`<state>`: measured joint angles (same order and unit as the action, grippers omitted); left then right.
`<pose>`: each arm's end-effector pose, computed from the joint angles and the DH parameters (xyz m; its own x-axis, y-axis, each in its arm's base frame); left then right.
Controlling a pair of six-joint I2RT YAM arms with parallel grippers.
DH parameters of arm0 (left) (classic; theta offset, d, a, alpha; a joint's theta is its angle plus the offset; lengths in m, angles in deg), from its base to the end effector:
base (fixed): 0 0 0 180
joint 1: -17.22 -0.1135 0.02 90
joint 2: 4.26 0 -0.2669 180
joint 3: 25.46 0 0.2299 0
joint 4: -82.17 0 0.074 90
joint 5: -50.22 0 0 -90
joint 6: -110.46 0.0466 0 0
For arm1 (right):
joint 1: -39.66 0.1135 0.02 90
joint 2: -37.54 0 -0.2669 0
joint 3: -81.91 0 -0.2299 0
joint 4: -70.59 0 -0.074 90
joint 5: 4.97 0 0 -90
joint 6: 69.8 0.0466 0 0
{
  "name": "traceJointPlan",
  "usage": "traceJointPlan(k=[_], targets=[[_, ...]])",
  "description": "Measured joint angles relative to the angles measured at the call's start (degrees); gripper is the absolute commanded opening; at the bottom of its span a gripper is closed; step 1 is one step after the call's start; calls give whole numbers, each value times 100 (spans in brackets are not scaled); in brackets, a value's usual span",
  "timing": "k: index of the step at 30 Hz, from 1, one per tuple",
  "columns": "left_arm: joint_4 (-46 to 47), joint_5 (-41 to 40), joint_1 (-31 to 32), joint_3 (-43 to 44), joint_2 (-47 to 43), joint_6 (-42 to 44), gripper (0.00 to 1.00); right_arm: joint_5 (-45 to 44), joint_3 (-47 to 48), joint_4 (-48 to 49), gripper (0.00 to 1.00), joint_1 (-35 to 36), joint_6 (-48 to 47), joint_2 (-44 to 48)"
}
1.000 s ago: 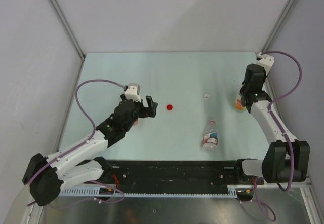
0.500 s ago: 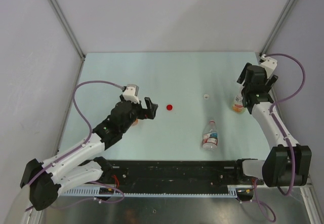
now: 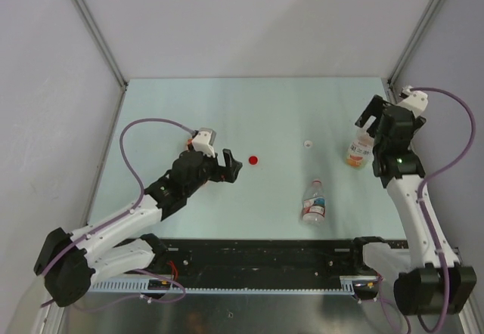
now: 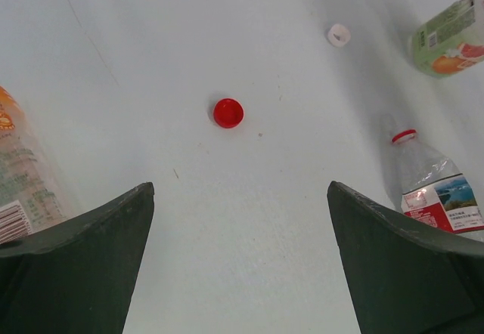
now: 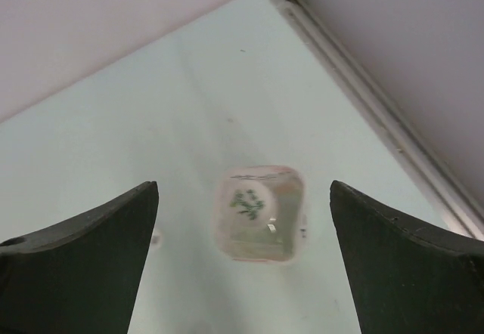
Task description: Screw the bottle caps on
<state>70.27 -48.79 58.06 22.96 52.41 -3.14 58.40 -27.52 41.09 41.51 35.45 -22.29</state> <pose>0.1663 -0.1341 0.2622 -0.4529 -0.1312 -0.8819 0.3856 0.8630 -0.3264 0.2218 -0.0137 0.3499 -0.2061 0.2286 -0.9514 0.4660 0.8779 0.1100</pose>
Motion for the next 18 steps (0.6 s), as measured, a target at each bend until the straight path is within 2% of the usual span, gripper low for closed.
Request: traceJointPlan(k=[3,7,12,18], targets=[[2,28,0,4,170,-94,99,706,4,-133,99,9,122,605],[-52,33,-2,282,820,-212,99,1965,17,-127,99,254,236,1156],[-94,111,-52,1246,2100,-304,99,3469,-249,7,99,1414,227,1366],[-92,229,-280,2170,3252,-341,84,3753,-997,-195,99,2448,81,1718]])
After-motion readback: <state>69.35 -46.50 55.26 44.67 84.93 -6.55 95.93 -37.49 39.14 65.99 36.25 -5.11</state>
